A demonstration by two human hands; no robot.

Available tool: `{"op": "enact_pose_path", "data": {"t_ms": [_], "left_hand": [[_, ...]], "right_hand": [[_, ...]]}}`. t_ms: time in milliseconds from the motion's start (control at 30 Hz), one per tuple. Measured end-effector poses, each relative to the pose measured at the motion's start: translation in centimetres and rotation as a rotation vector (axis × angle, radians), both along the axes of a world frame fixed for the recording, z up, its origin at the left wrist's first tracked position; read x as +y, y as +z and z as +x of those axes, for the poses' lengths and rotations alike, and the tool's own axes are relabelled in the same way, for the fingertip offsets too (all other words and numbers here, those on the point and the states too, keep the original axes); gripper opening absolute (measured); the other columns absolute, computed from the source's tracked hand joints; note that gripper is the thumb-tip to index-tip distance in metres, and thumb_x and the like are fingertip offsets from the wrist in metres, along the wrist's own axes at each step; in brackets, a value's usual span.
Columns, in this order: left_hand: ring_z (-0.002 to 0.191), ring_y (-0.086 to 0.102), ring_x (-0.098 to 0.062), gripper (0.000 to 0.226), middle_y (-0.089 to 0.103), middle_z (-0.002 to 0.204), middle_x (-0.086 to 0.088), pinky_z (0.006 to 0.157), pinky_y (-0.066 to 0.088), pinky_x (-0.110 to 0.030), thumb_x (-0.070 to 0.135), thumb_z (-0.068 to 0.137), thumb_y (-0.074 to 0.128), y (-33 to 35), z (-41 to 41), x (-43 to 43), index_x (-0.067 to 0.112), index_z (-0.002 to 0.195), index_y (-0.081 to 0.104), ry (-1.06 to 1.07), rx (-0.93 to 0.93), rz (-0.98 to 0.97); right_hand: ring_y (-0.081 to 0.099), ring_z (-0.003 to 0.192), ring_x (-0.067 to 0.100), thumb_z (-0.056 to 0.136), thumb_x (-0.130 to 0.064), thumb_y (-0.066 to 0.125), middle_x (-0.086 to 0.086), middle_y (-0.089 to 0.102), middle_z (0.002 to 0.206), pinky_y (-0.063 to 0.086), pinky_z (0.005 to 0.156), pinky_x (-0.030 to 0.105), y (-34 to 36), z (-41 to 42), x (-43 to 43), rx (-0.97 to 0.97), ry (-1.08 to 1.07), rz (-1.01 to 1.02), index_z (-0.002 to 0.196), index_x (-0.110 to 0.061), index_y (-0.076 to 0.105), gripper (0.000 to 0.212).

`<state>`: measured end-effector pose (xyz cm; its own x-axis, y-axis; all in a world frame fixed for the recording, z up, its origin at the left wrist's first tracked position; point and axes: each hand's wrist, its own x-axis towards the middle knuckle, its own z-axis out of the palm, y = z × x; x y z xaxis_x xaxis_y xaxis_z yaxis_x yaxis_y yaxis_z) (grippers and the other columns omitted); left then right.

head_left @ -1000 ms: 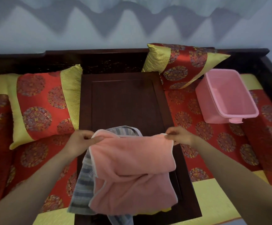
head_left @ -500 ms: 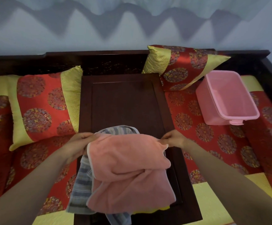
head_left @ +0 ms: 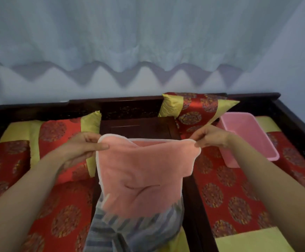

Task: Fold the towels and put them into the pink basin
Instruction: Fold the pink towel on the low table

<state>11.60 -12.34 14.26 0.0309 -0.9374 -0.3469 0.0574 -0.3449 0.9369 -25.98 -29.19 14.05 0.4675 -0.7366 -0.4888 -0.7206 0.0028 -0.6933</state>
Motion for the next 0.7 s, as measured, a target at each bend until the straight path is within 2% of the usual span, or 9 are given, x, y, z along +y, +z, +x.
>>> {"op": "enact_pose_path", "data": {"t_ms": [67,133,200,267,300,400,500,600,700], "left_hand": [[0.05,0.062,-0.004,0.021,0.066,0.054,0.001,0.048,0.049,-0.013,0.019,0.051,0.086,2.3,0.0,-0.4,0.007,0.059,0.07,0.03,0.053,-0.092],[0.06,0.065,-0.005,0.045,0.069,0.062,0.001,0.06,0.054,-0.015,0.038,0.036,0.093,3.4,0.9,-0.5,0.01,0.065,0.074,0.115,0.055,-0.191],[0.066,0.067,-0.006,0.05,0.072,0.067,0.002,0.067,0.055,-0.017,0.043,0.034,0.092,3.9,1.7,-0.1,0.013,0.072,0.076,0.257,0.095,-0.309],[0.072,0.068,-0.005,0.043,0.074,0.073,0.003,0.071,0.056,-0.018,0.04,0.042,0.088,3.8,1.9,0.3,0.016,0.075,0.077,0.329,0.119,-0.367],[0.075,0.068,-0.005,0.037,0.075,0.075,0.003,0.073,0.056,-0.018,0.036,0.046,0.086,3.7,1.7,0.6,0.016,0.076,0.077,0.342,0.112,-0.383],[0.072,0.068,-0.002,0.01,0.075,0.073,0.007,0.07,0.056,-0.016,0.019,0.063,0.075,3.6,0.8,1.4,0.022,0.072,0.077,0.377,-0.011,-0.394],[0.065,0.065,0.0,0.02,0.073,0.069,0.01,0.064,0.054,-0.013,0.006,0.072,0.073,4.1,1.3,1.1,0.026,0.071,0.077,0.396,-0.25,-0.418],[0.055,0.06,0.004,0.02,0.069,0.059,0.014,0.057,0.048,-0.007,-0.002,0.068,0.076,5.0,1.4,0.3,0.017,0.072,0.071,0.339,-0.437,-0.416],[0.052,0.055,0.004,0.03,0.064,0.064,0.003,0.055,0.047,-0.008,-0.006,0.065,0.077,5.7,1.8,-0.4,0.014,0.079,0.06,0.256,-0.531,-0.39]], "right_hand": [[0.064,0.067,0.007,0.075,0.012,0.066,0.006,0.071,0.08,0.051,0.06,0.016,2.4,0.6,-0.2,0.051,0.054,-0.083,0.088,-0.008,0.075,0.025],[0.063,0.062,0.005,0.072,0.008,0.071,0.003,0.07,0.073,0.05,0.059,0.015,4.1,0.9,-0.3,0.046,0.029,-0.16,0.075,-0.015,0.075,0.024],[0.062,0.066,0.014,0.069,0.001,0.075,0.002,0.067,0.065,0.054,0.064,0.03,5.0,1.0,-0.2,-0.061,-0.064,-0.23,0.063,-0.021,0.073,0.024],[0.061,0.069,0.023,0.063,-0.007,0.075,0.002,0.065,0.062,0.056,0.069,0.05,5.0,1.2,-0.1,-0.159,-0.168,-0.297,0.06,-0.02,0.07,0.014],[0.06,0.07,0.024,0.064,-0.007,0.075,0.003,0.064,0.063,0.056,0.066,0.051,4.9,1.3,0.0,-0.187,-0.193,-0.341,0.059,-0.02,0.068,0.015],[0.06,0.065,0.014,0.074,0.001,0.071,0.0,0.062,0.065,0.056,0.05,0.027,4.7,1.7,0.4,-0.314,-0.282,-0.464,0.065,-0.021,0.065,0.025],[0.059,0.057,-0.004,0.079,-0.002,0.072,-0.01,0.065,0.065,0.047,0.057,0.011,4.3,1.9,0.3,-0.396,-0.242,-0.577,0.071,-0.024,0.062,0.025],[0.054,0.053,-0.005,0.08,-0.004,0.071,-0.008,0.063,0.061,0.043,0.061,0.014,3.3,2.4,0.3,-0.312,-0.164,-0.618,0.074,-0.024,0.059,0.025],[0.055,0.056,-0.008,0.081,-0.007,0.071,-0.007,0.064,0.067,0.044,0.061,0.011,2.7,2.5,0.3,-0.314,-0.199,-0.686,0.083,-0.022,0.064,0.016]]}}
